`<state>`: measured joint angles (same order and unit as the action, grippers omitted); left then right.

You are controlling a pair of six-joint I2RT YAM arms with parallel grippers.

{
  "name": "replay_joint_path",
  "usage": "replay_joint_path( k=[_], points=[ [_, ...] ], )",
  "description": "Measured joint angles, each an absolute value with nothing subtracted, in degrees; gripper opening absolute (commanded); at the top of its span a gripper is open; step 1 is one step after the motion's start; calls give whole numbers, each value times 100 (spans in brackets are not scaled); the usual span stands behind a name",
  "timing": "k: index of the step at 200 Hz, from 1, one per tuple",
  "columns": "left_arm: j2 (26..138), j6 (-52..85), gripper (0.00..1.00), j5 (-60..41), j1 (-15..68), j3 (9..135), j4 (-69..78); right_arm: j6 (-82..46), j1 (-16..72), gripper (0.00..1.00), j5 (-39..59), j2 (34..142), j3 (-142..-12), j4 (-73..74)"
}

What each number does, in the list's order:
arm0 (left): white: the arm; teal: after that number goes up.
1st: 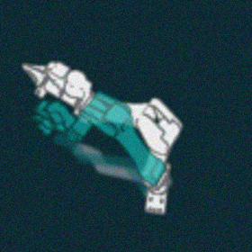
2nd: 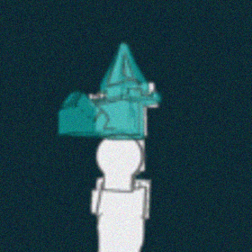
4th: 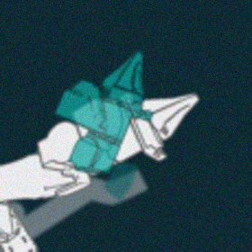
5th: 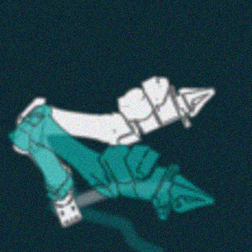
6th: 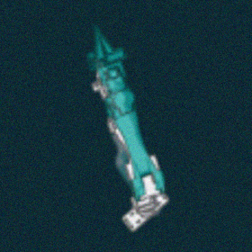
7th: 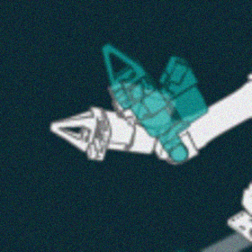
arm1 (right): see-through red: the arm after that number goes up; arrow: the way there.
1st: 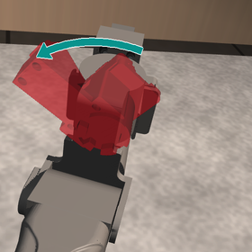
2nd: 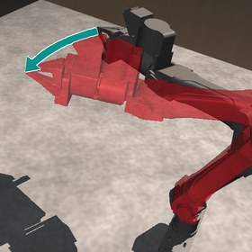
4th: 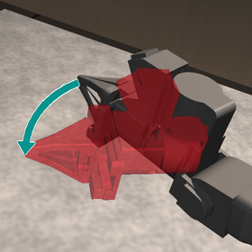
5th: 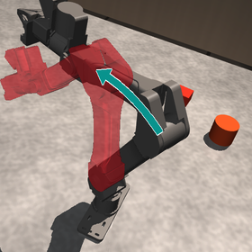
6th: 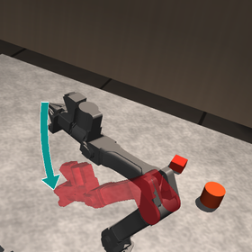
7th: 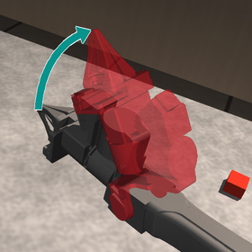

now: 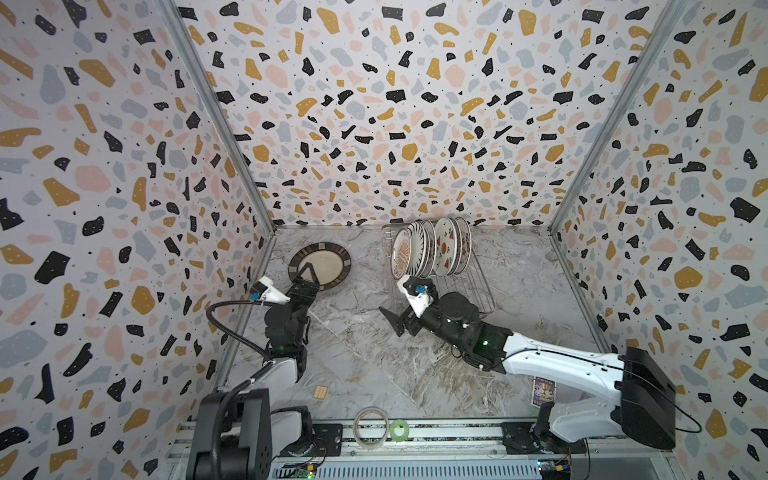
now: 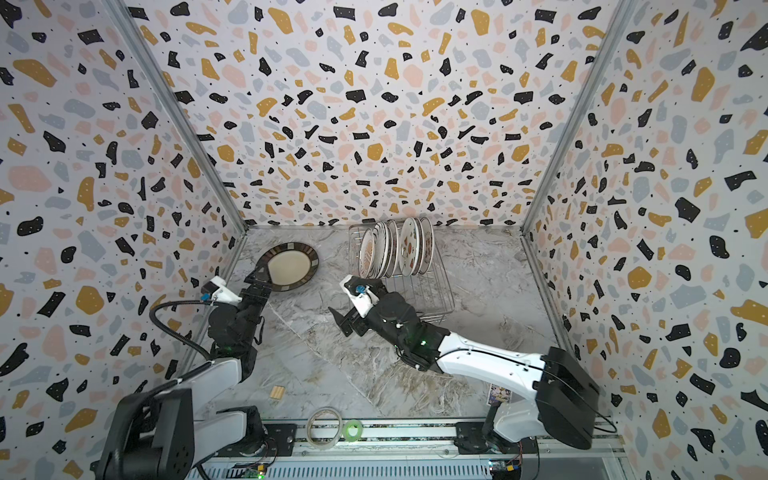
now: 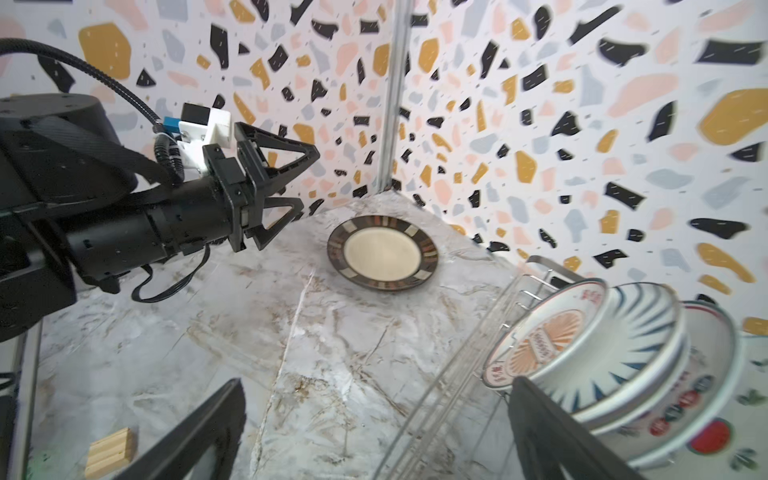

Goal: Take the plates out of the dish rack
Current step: 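Open the left gripper off the plate while the right moves to the rack, then reach the right gripper down onto the blue-striped plate's top rim in the rack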

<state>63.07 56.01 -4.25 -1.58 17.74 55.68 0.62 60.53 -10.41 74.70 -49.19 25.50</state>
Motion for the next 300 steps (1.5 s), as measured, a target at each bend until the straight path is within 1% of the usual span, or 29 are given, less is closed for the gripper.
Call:
replay_joint_path(
  k=[15, 33, 46, 79, 105, 121, 139, 168, 206, 222, 236, 250, 270, 300],
  points=[
    [5583, 5216, 100, -395, 274, 1959, 5028, 62, 5972, 99, -1221, 6893, -4508, 2670],
    [4742, 4934, 100, -329, 602, 1863, 4718, 40, 5800, 99, -1326, 6386, -4204, 2665],
    [4370, 4836, 100, -285, 740, 1828, 4436, 8, 5647, 99, -1382, 6149, -4058, 2670],
    [3811, 4737, 100, -228, 910, 1608, 4147, -132, 5168, 99, -1378, 5594, -3514, 2823],
    [3699, 4729, 100, -242, 913, 1406, 4053, -252, 4864, 99, -1245, 5566, -3374, 2891],
    [3811, 4735, 99, -292, 915, 1374, 4125, -276, 4740, 99, -1179, 5660, -3376, 2974],
    [3994, 4860, 100, -447, 915, 1190, 4600, -301, 4587, 99, -1066, 5848, -3380, 3068],
    [4049, 5109, 100, -558, 926, 720, 5256, -495, 4263, 99, -869, 6423, -3575, 3024],
    [3966, 5210, 100, -1011, 963, 714, 5819, -1068, 4123, 99, -1380, 7026, -4351, 2609],
    [3822, 5343, 100, -1111, 978, 698, 6084, -1087, 4080, 100, -1391, 7067, -4508, 2663],
    [3610, 5402, 100, -1120, 982, 613, 6285, -1070, 4025, 98, -1253, 7089, -4519, 2797],
    [3395, 5424, 100, -1035, 982, 561, 6237, -1070, 3994, 97, -1146, 7255, -4650, 2742],
    [3232, 5402, 100, -902, 982, 565, 6029, -1068, 3983, 100, -1070, 7725, -5146, 2451],
    [3507, 5135, 100, -893, 1105, 810, 5393, -1070, 3981, 100, -1157, 8368, -5999, 1802]
  ],
)
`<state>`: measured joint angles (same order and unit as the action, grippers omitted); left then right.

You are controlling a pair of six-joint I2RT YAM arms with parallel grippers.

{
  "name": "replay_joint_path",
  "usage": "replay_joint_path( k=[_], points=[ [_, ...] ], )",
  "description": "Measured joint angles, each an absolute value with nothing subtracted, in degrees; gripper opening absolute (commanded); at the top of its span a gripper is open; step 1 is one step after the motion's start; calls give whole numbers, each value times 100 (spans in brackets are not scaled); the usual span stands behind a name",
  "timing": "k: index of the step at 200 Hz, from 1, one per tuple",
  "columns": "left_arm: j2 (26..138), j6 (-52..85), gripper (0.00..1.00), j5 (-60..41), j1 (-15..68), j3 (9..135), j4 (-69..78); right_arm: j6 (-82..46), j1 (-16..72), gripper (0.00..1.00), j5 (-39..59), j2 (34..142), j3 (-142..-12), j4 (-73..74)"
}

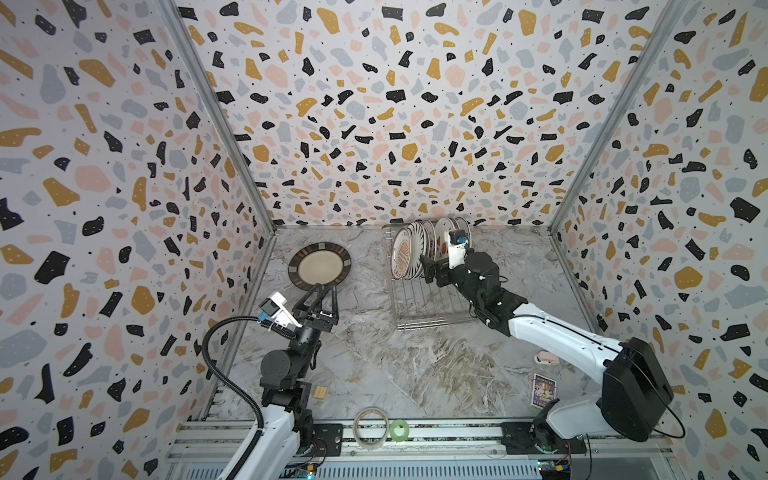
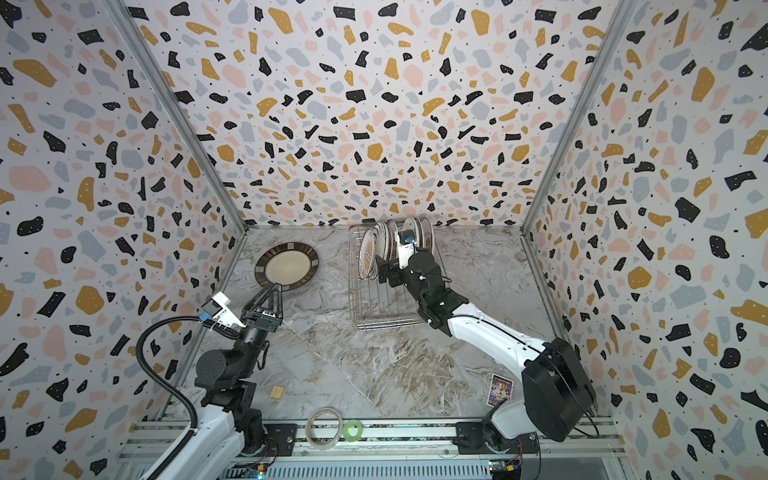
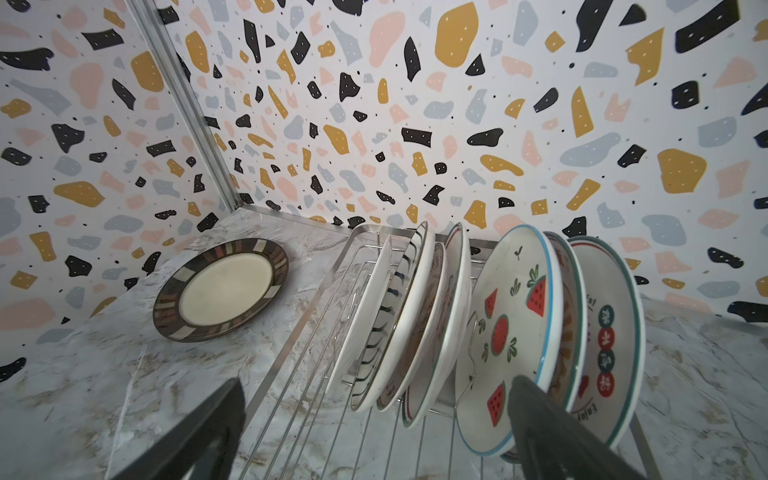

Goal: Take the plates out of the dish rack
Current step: 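Reach the right gripper down onto the blue-striped plate's top rim in the rack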

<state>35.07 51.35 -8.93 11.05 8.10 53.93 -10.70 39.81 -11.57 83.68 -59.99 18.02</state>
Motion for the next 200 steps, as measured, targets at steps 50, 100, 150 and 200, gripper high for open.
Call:
replay_joint_path(
  k=[50, 100, 150, 200],
  points=[
    [4427, 4554, 100, -897, 1796, 1339, 4630, -1118, 4073, 71, -1509, 9389, -7465, 635],
    [5094, 4136, 100, -1190, 2381, 1538, 4578, -1251, 4171, 50, -2130, 10315, -8597, -239],
    [5155, 3997, 100, -904, 2534, 1638, 4377, -1308, 4171, 40, -2423, 11043, -9435, -854],
    [5207, 4005, 100, -858, 2650, 1638, 4477, -1354, 4128, 33, -2674, 11225, -9531, -1072]
  ],
)
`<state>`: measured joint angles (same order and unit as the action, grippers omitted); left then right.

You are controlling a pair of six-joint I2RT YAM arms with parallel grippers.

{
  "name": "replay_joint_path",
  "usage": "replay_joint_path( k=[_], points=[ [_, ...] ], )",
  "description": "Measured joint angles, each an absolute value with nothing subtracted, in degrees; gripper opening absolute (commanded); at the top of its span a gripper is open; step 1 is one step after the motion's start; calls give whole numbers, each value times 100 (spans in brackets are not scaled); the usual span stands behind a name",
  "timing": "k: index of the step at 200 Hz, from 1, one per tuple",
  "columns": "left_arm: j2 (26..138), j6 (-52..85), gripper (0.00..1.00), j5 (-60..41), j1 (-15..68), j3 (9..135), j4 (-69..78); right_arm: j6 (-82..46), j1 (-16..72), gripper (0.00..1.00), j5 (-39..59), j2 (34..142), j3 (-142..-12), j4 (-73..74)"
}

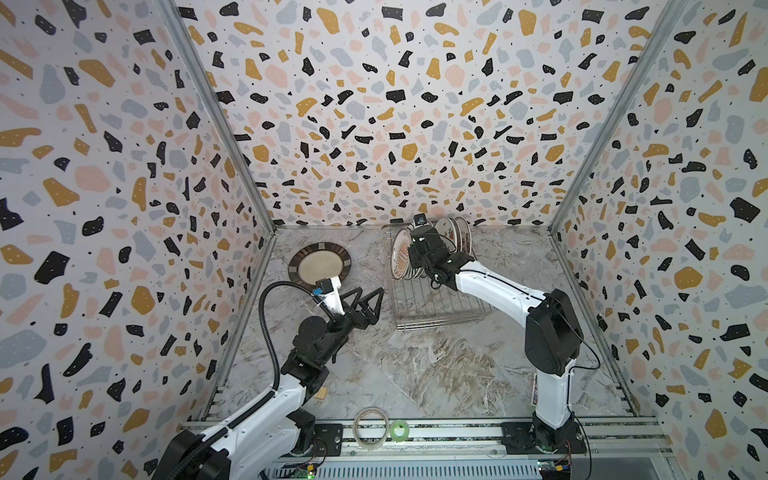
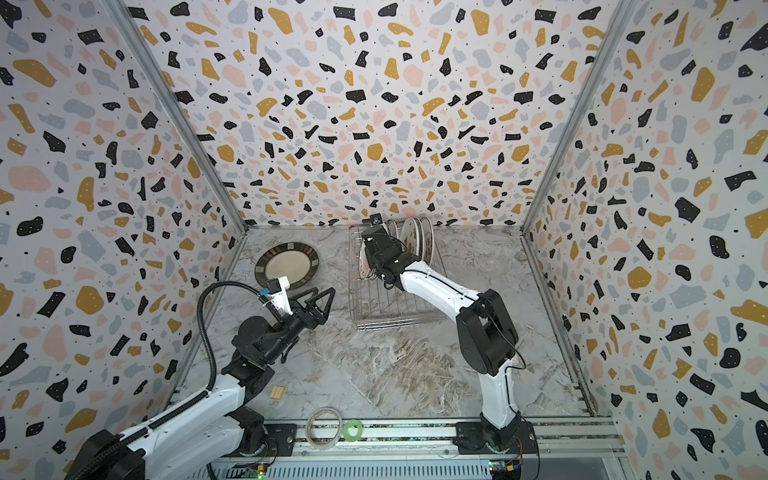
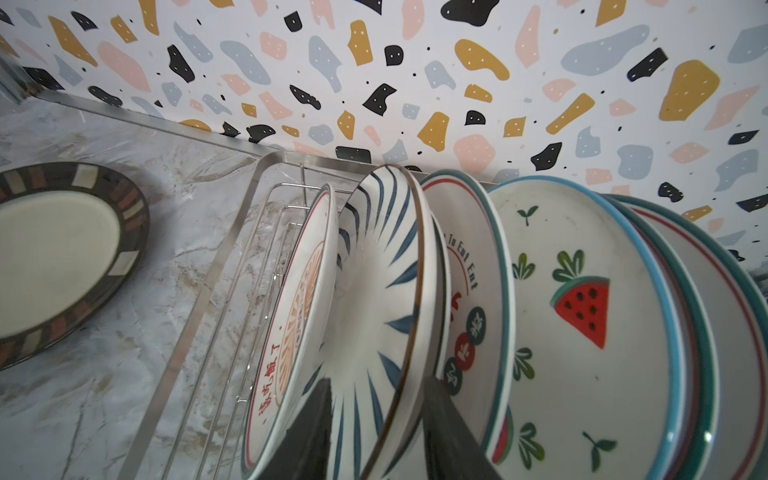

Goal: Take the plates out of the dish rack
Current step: 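Reach the right gripper down onto the blue-striped plate's top rim in the rack, then close the right gripper on the blue-striped plate's rim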

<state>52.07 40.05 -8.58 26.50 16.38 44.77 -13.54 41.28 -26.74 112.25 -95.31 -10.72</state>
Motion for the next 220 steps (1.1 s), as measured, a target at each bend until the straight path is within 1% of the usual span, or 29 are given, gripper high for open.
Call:
replay_joint_path(
  k=[18, 28, 54, 67, 95, 120, 134, 187, 199, 220],
  points=[
    [5249, 4005, 100, -777, 2705, 1638, 4497, -1385, 4080, 32, -2652, 11271, -9603, -1107],
    [5280, 4007, 100, -714, 2735, 1638, 4508, -1389, 4047, 29, -2639, 11288, -9618, -1107],
    [5413, 4034, 100, -578, 2786, 1638, 4563, -1400, 4003, 27, -2613, 11358, -9684, -1109],
    [5483, 4073, 100, -526, 2803, 1638, 4591, -1400, 3983, 24, -2604, 11437, -9762, -1107],
    [5555, 4121, 100, -460, 2829, 1638, 4641, -1406, 3986, 23, -2639, 11618, -9946, -1116],
    [5575, 4132, 100, -381, 2836, 1638, 4654, -1411, 3986, 23, -2637, 11688, -10068, -1135],
    [5575, 4134, 100, -364, 2836, 1638, 4659, -1404, 3983, 26, -2639, 11732, -10132, -1162],
    [5618, 4180, 100, -261, 2838, 1638, 4678, -1415, 3966, 31, -2580, 12018, -10296, -1194],
    [5636, 4202, 100, -237, 2838, 1638, 4681, -1433, 3966, 30, -2563, 12075, -10296, -1194],
    [5649, 4246, 100, -209, 2842, 1638, 4703, -1496, 3970, 26, -2552, 12105, -10311, -1184]
  ],
)
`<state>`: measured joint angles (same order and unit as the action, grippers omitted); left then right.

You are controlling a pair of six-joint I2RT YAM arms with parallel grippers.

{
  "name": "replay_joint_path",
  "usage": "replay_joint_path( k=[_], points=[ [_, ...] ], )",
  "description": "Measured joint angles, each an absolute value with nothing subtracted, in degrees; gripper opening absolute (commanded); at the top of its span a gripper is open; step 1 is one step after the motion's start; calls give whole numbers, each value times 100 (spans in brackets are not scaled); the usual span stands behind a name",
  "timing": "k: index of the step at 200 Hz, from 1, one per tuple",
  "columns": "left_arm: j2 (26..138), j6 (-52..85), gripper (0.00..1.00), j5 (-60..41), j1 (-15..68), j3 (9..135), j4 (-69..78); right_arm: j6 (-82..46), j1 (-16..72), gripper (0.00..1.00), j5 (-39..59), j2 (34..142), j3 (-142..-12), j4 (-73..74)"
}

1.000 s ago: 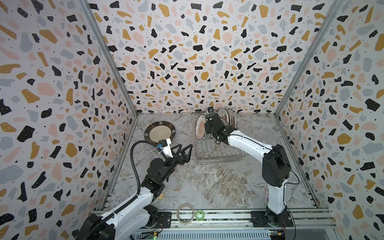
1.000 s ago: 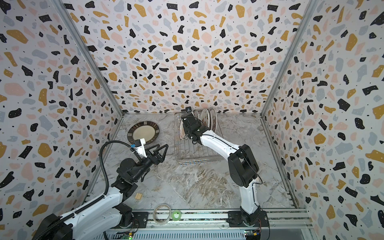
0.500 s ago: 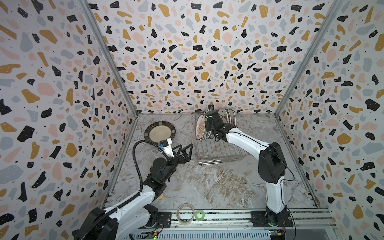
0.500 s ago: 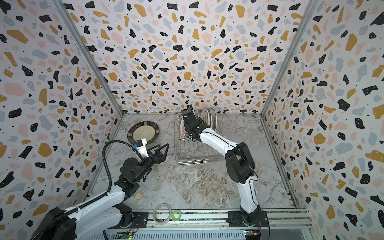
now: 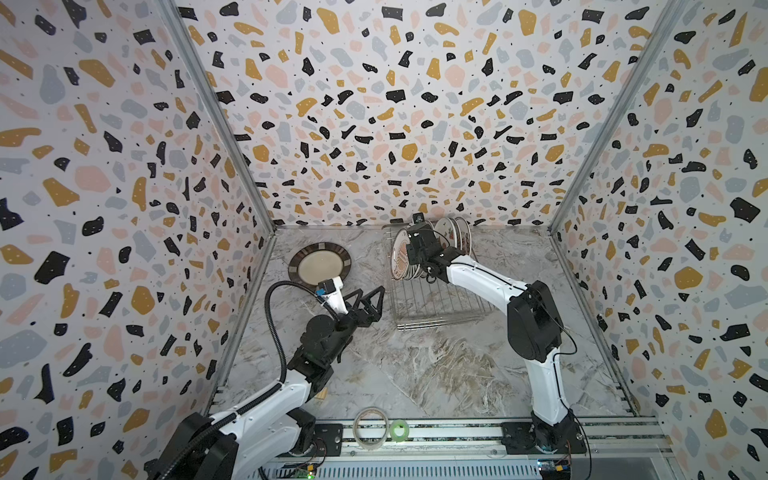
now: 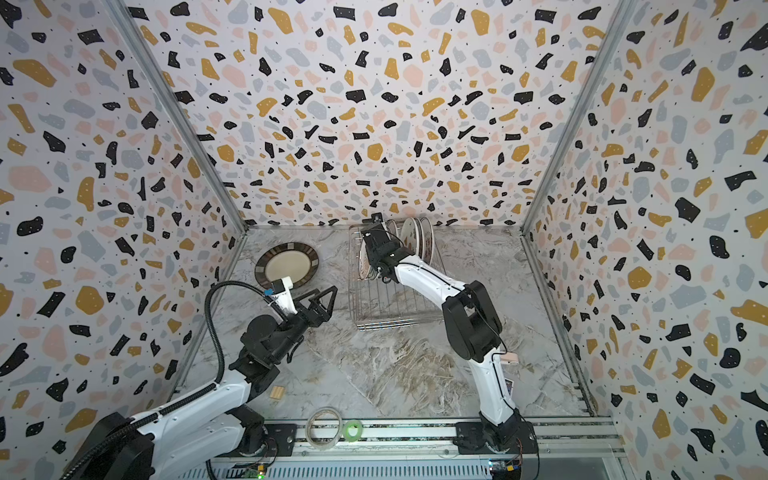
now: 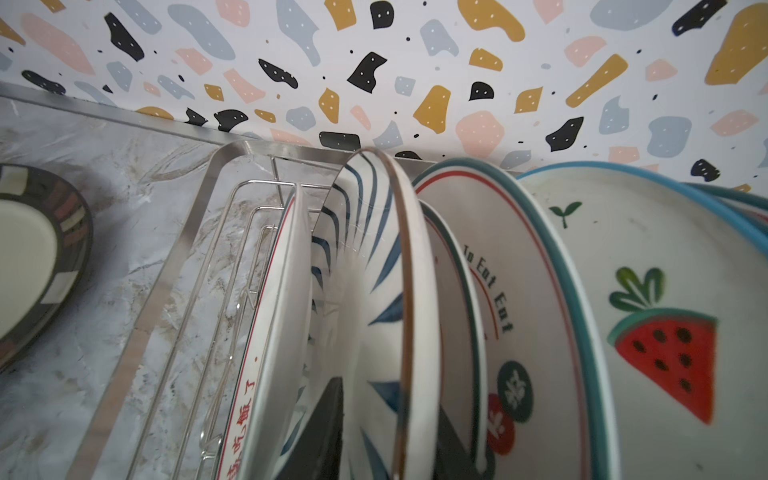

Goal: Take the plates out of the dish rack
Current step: 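Close the right gripper on the blue-striped plate's rim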

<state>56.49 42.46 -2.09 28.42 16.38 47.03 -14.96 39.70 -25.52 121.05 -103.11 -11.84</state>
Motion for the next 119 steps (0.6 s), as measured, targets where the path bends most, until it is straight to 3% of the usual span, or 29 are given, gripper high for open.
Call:
replay_joint_path(
  k=[40, 119],
  points=[
    [5723, 4327, 100, -119, 2842, 1638, 4897, -1750, 4038, 16, -2764, 12184, -10449, -1118],
    [5843, 4464, 100, 51, 2842, 1638, 4995, -1704, 4187, 10, -3282, 12344, -10713, -1247]
  ],
)
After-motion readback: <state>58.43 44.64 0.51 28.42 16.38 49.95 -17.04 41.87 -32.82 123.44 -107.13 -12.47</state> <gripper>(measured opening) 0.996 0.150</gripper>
